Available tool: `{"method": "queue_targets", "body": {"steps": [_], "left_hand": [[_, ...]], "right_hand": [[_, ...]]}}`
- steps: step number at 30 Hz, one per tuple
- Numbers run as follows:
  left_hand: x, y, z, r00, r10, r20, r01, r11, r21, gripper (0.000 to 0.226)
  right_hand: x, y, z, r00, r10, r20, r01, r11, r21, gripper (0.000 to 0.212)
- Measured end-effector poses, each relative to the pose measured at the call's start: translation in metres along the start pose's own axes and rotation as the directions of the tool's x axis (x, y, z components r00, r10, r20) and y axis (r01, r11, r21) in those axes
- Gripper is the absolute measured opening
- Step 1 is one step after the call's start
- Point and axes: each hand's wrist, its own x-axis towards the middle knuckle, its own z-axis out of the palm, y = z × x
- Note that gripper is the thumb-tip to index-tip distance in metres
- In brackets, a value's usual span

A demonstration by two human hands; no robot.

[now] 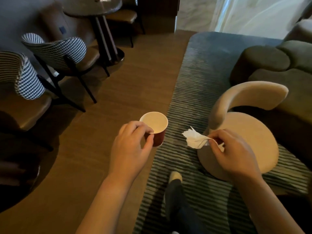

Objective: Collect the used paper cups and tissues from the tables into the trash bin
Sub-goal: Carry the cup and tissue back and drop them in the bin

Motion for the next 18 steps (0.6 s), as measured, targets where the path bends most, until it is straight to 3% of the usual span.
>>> {"method": "queue_targets", "body": {"steps": [8, 18], "left_hand": [[0.198, 0.006, 0.048, 0.998, 0.059, 0.028, -0.061, 0.997, 0.056, 0.012], [0.405, -0.026, 0.124, 0.999, 0.028, 0.031, -0.028, 1.000, 0.002, 0.011]], "right_hand": [[0.191, 0.060, -0.008, 0.994, 0.076, -0.074, -0.068, 0.992, 0.104, 0.006], [0.394, 0.109, -0.013, 0.984, -0.026, -0.174, 0.023, 1.000, -0.020, 0.011]]}}
